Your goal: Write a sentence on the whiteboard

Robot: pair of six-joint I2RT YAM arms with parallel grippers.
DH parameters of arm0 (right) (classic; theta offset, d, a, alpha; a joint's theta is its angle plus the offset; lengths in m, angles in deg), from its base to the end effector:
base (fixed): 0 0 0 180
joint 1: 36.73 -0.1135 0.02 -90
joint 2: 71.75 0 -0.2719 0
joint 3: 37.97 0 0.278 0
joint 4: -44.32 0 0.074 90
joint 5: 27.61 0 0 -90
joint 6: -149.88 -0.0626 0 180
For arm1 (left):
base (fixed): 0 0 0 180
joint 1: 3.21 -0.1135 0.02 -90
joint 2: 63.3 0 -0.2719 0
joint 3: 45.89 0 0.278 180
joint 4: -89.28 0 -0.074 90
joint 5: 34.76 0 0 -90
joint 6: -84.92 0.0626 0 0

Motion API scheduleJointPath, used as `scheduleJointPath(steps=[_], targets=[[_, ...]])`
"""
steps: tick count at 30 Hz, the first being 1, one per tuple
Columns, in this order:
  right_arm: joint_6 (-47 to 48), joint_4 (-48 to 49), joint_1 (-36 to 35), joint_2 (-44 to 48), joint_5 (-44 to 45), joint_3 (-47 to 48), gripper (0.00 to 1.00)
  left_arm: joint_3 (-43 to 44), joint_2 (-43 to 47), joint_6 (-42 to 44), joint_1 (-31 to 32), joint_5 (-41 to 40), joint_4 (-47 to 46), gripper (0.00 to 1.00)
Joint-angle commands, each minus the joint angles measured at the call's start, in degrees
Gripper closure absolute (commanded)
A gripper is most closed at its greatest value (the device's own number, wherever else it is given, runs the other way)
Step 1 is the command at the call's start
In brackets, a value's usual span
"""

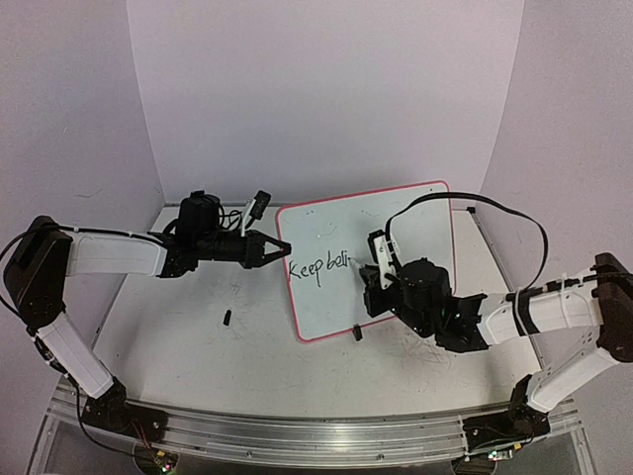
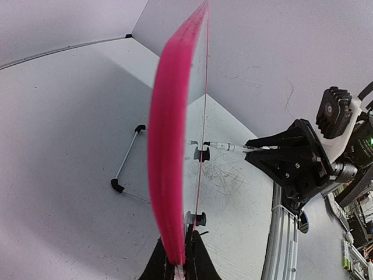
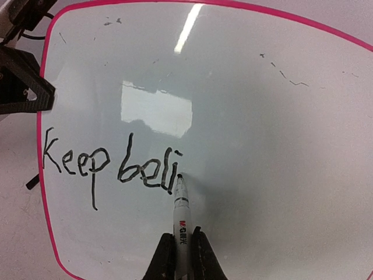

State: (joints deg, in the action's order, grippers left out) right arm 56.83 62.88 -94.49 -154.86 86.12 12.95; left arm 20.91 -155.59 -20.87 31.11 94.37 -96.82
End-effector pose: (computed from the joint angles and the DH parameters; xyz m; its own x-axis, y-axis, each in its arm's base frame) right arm 0.2082 0.2828 0.2044 -0.1556 -0.1555 -0.9755 -0.5582 0.8286 -0.0430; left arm 0.3059 -0.2567 0.2249 -0.5166 0.0971 -0.8507 0.8193 0.3445 -0.4583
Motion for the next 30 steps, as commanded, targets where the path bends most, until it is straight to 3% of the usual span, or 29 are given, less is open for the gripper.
scheduleJointPath(steps=[1, 18, 30], targets=[[-0.6, 1.6, 0.4, -0.8, 1.1, 1.3, 1.00, 1.6, 0.8, 5.2, 0.7, -2.9, 3.1, 1.00], [-2.6, -0.2, 1.2, -1.0, 5.2, 1.7, 1.00, 1.8, 0.8, 5.4, 0.8, -3.0, 3.4, 1.00], [-1.2, 1.5, 1.6, -1.9, 3.4, 2.9, 1.00, 1.9, 0.7, 5.4, 0.9, -2.9, 3.5, 1.00]])
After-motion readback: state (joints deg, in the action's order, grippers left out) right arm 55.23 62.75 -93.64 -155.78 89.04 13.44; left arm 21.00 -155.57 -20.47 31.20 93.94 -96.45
